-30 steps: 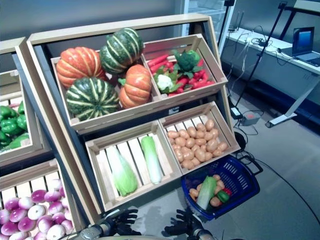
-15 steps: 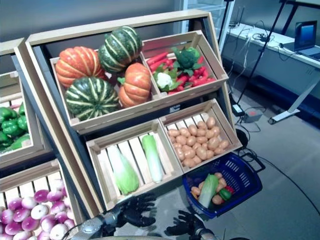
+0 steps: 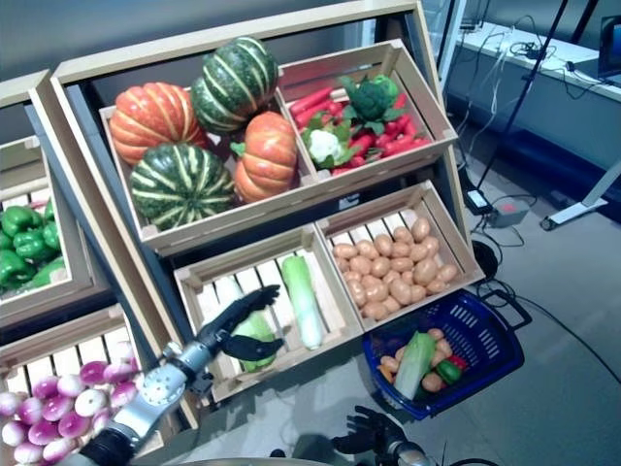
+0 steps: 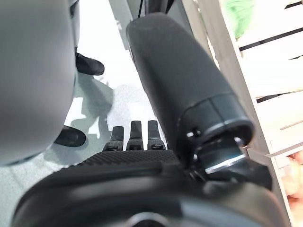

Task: Put vegetables into the basket

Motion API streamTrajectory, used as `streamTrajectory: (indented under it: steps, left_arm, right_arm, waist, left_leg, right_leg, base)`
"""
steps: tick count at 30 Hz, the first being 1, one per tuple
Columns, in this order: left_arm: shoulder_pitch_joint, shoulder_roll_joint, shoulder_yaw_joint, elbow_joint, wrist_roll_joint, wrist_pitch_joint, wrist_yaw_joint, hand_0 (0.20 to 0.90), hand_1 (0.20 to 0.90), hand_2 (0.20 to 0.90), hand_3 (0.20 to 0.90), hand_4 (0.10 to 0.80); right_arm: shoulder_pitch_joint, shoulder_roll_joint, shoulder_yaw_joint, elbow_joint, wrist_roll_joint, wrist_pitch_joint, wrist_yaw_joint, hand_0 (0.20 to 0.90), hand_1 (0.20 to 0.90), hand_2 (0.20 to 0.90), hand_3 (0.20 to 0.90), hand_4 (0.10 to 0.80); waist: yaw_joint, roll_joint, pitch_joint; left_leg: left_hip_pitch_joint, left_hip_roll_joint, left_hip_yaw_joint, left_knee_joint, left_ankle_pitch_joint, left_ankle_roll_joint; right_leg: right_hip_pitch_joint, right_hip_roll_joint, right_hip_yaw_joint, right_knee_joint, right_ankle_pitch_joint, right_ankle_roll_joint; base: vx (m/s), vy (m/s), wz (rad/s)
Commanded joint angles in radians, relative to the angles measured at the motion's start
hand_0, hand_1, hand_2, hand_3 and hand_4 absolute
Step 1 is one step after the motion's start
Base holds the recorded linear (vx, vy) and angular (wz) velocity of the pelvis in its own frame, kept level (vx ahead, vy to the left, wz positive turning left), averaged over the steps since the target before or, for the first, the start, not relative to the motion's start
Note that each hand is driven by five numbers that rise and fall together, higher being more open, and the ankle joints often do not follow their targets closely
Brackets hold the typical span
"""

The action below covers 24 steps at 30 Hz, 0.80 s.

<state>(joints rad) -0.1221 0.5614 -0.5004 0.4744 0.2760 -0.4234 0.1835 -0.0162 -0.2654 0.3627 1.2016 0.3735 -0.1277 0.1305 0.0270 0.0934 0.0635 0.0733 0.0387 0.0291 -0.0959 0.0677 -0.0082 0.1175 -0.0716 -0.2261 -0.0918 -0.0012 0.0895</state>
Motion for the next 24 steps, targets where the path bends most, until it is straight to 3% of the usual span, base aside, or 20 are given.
streamTrajectory:
  steps: [1,2,6,9,11,17,24]
  left_arm:
    - [-0.205,0.054,-0.030,-0.032,0.328,0.029,0.244,0.900,0.900,0.900,0.900,0.800]
    - [-0.228,0.071,-0.061,-0.015,0.410,0.082,0.287,0.900,0.900,0.900,0.900,0.800]
    - [-0.309,0.078,-0.184,0.114,0.515,0.160,0.425,0.900,0.900,0.900,0.900,0.800]
    - [-0.383,0.064,-0.256,0.220,0.551,0.200,0.510,0.900,0.900,0.900,0.900,0.800]
    - [-0.489,0.066,-0.317,0.316,0.559,0.208,0.606,0.900,0.900,0.900,0.900,0.800]
    - [-0.640,0.162,-0.389,0.330,0.578,0.215,0.615,0.900,0.900,0.900,0.900,0.800]
    - [-0.751,0.241,-0.441,0.318,0.561,0.276,0.547,0.900,0.900,0.900,0.900,0.800]
  right_arm:
    - [-0.024,-0.006,0.034,0.003,0.037,-0.066,-0.004,0.900,0.900,0.900,0.900,0.800]
    - [-0.024,-0.012,0.040,0.006,0.030,-0.067,0.001,0.900,0.900,0.900,0.900,0.800]
    - [-0.038,-0.039,0.074,0.007,0.020,-0.068,0.011,0.900,0.900,0.900,0.900,0.800]
    - [-0.084,-0.075,0.098,-0.014,0.055,-0.071,0.020,0.900,0.900,0.900,0.900,0.800]
    - [-0.169,-0.111,0.124,-0.025,0.096,-0.084,0.028,0.900,0.900,0.900,0.900,0.800]
    - [-0.248,-0.156,0.122,-0.064,0.145,-0.093,0.023,0.900,0.900,0.900,0.900,0.800]
    - [-0.282,-0.201,0.090,-0.074,0.155,-0.093,0.014,0.900,0.900,0.900,0.900,0.800]
  waist:
    - [-0.008,-0.048,-0.005]
    - [-0.016,-0.048,-0.004]
    - [-0.044,-0.044,0.025]
    - [-0.058,-0.045,0.085]
    - [-0.071,-0.054,0.173]
    - [-0.080,-0.076,0.243]
    - [-0.091,-0.079,0.277]
  left_leg:
    - [0.027,-0.017,0.022,0.009,-0.068,-0.028]
    - [0.026,-0.016,0.028,0.013,-0.067,-0.029]
    - [0.005,-0.014,0.050,0.059,-0.071,-0.028]
    - [-0.087,-0.019,0.053,0.180,-0.084,-0.030]
    - [-0.223,-0.016,0.066,0.333,-0.106,-0.029]
    - [-0.434,-0.002,0.080,0.575,-0.175,-0.027]
    - [-0.620,0.027,0.095,0.808,-0.257,-0.026]
  right_leg:
    - [-0.005,-0.028,0.046,0.026,0.015,0.006]
    - [-0.010,-0.030,0.048,0.035,0.014,0.007]
    - [-0.054,-0.037,0.051,0.113,-0.008,0.001]
    - [-0.146,-0.051,0.052,0.223,-0.028,-0.010]
    - [-0.282,-0.063,0.066,0.360,-0.050,-0.030]
    - [-0.477,-0.071,0.077,0.591,-0.118,-0.053]
    - [-0.641,-0.093,0.101,0.821,-0.192,-0.057]
  base:
    - [0.128,0.050,0.01]
    - [0.085,0.044,0.00]
    - [0.056,0.080,-0.03]
    - [-0.197,0.109,-0.12]
    - [-0.401,0.129,-0.22]
    - [-0.223,0.050,0.01]
    - [-0.102,0.029,0.01]
